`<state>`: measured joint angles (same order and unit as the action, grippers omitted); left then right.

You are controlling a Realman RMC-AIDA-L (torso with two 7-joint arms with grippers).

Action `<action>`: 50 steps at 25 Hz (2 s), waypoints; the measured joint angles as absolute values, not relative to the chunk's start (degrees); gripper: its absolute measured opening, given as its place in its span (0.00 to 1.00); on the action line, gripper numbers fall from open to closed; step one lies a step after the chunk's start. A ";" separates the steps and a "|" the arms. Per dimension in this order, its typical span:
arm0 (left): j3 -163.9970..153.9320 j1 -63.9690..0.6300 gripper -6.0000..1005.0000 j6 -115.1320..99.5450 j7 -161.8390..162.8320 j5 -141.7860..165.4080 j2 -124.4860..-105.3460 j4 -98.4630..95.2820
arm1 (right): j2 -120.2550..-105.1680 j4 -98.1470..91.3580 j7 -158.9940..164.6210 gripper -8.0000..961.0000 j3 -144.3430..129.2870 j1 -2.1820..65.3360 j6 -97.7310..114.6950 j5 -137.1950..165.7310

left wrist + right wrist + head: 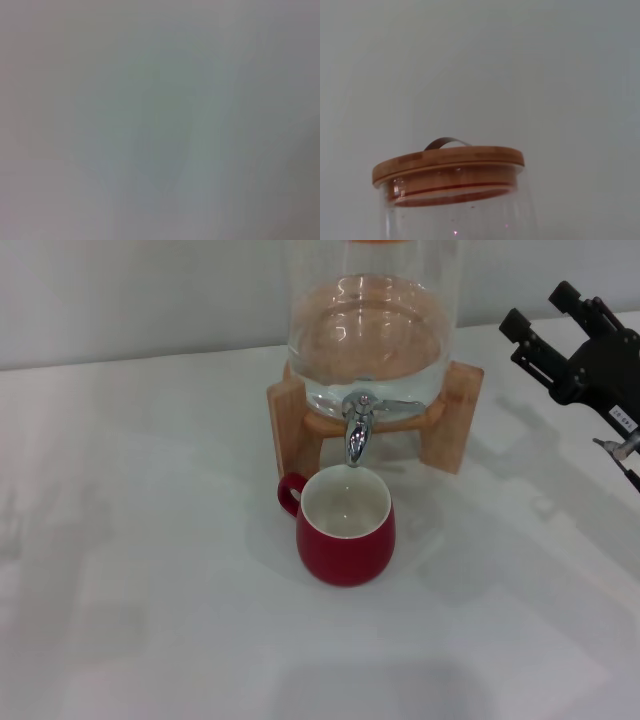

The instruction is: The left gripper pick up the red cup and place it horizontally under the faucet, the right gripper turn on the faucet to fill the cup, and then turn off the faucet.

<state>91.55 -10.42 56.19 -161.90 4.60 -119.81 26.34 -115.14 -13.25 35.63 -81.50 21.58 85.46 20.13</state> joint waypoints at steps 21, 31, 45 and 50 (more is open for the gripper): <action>98.24 -8.41 0.45 65.62 -161.98 4.04 -119.62 19.03 | -114.85 -13.16 38.59 0.86 -85.58 20.49 88.14 25.62; 98.17 -8.86 0.45 66.05 -161.99 4.75 -119.53 18.98 | -115.16 -13.32 40.95 0.86 -85.87 22.19 87.67 32.94; 97.72 -8.96 0.45 66.91 -161.98 6.11 -119.53 18.98 | -115.23 -13.17 42.59 0.86 -88.64 23.20 86.33 33.81; 97.73 -8.96 0.45 66.91 -161.98 6.36 -119.53 18.98 | -115.17 -13.37 43.49 0.86 -89.58 23.21 86.43 34.07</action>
